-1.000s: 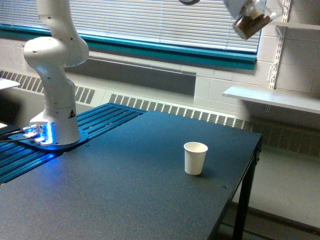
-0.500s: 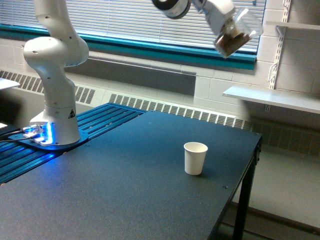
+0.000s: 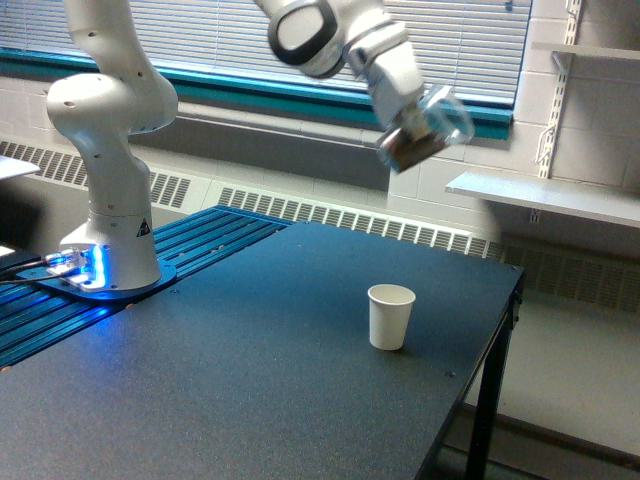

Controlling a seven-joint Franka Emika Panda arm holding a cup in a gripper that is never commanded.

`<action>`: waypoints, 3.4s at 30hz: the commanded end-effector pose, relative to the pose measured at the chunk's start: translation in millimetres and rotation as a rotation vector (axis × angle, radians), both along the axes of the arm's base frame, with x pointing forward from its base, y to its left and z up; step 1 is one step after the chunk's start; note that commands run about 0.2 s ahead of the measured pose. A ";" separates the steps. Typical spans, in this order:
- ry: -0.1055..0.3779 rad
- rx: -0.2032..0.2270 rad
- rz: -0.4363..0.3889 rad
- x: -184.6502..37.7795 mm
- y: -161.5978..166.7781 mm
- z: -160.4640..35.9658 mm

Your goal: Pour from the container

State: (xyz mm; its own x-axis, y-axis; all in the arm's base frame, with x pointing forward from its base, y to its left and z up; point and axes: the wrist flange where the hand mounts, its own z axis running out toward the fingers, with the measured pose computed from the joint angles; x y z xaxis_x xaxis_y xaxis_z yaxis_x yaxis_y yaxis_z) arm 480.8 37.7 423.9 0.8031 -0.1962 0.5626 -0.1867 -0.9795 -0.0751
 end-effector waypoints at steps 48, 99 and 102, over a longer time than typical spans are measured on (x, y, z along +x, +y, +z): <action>0.227 -0.174 -0.047 -37.0 -32.0 -104.0; 0.375 -0.323 -0.052 -41.8 -11.2 -136.7; 0.388 -0.329 -0.058 -41.3 -8.9 -139.4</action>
State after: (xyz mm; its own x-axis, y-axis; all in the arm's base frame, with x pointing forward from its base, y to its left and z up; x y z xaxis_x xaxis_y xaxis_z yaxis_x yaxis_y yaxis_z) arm 435.9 21.9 284.2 0.9581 -0.1068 0.2657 -0.1896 -0.9320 0.3090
